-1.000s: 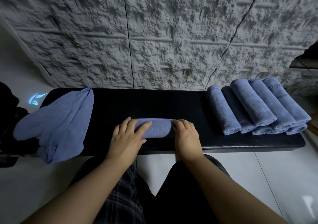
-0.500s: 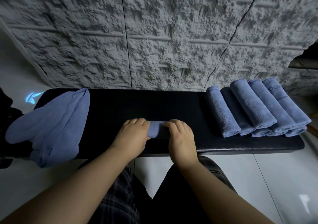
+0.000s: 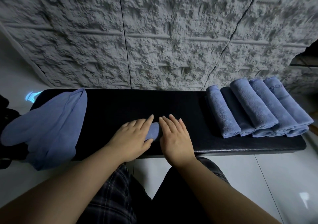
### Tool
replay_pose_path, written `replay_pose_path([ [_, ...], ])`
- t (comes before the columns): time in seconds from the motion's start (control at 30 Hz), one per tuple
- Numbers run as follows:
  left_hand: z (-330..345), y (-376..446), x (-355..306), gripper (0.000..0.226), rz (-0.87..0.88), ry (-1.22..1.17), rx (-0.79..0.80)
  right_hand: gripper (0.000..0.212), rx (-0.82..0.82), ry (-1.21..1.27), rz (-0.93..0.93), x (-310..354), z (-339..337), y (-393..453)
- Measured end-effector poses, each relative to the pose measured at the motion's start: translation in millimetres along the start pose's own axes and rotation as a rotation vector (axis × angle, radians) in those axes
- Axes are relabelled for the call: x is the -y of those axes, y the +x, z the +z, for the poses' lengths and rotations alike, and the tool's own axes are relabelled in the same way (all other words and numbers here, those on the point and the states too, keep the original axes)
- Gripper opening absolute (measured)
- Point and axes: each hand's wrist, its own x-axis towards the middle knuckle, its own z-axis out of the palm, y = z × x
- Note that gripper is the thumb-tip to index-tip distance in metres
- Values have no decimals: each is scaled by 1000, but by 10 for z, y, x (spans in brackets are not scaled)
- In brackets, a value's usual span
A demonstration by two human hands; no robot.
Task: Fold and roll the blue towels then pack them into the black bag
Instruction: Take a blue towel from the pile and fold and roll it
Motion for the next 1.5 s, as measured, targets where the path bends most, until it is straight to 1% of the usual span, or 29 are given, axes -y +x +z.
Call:
replay_pose_path([
  [0.07, 24, -6, 22, 76, 23, 20, -10, 56, 35, 62, -28, -71, 11, -60],
  [0.17, 46, -26, 14, 66, 16, 48, -3, 61, 53, 10, -101, -154, 76, -137],
  [0.27, 46, -28, 2, 61, -23, 48, 40, 66, 72, -5, -99, -163, 140, -146],
  [0.33, 57, -1, -35, 61, -67, 2, 61, 66, 81, -12, -69, -152, 150, -120],
  [0.43, 50, 64, -67, 53, -159, -165, 57, 64, 81, -28, -30, -138, 133, -84],
  [0.5, 55, 105, -44, 48, -196, -270, 90, 60, 82, 1, -21, -139, 132, -79],
  [0.63, -13, 37, 35, 49, -219, -513, 159, 56, 82, 14, 2, -129, 118, -55],
  [0.73, -14, -49, 82, 50, -246, -637, 208, 55, 60, -44, 15, -122, 106, -43],
  [0.8, -30, -61, 89, 50, -288, -732, 237, 50, 33, -87, 20, -105, 102, -22],
  [0.87, -44, -54, 67, 49, -337, -820, 234, 49, 5, -75, 82, -7, 46, 3],
  [0.93, -54, -44, 1, 45, -366, -865, 233, 43, -83, 38, 216, 125, 10, 6],
  [0.97, -46, -41, -41, 43, -381, -871, 227, 35, -147, 120, 303, 186, -9, -21],
  [1.0, -42, -45, -85, 42, -397, -870, 210, 29, -167, 218, 385, 232, -49, -48],
  [1.03, -36, -50, -124, 41, -412, -874, 185, 27, -134, 319, 442, 255, -106, -69],
  [1.07, -34, -62, -162, 40, -423, -893, 157, 26, -54, 424, 476, 249, -135, -94],
  [1.13, -27, -89, -227, 37, -448, -987, 106, 26, 110, 665, 518, 211, -172, -143],
  [1.17, -21, -105, -260, 35, -466, -1053, 87, 26, 138, 740, 528, 195, -178, -163],
  [1.2, -19, -115, -294, 33, -482, -1114, 68, 28, 149, 790, 541, 195, -184, -178],
  [1.3, 5, -119, -403, 30, -538, -1213, 9, 49, 211, 836, 571, 242, -246, -215],
  [1.33, 11, -119, -439, 31, -553, -1243, -9, 50, 207, 852, 582, 249, -277, -230],
  [1.5, 3, -38, -599, 37, -589, -1473, -72, 41, 114, 1002, 624, 153, -441, -240],
])
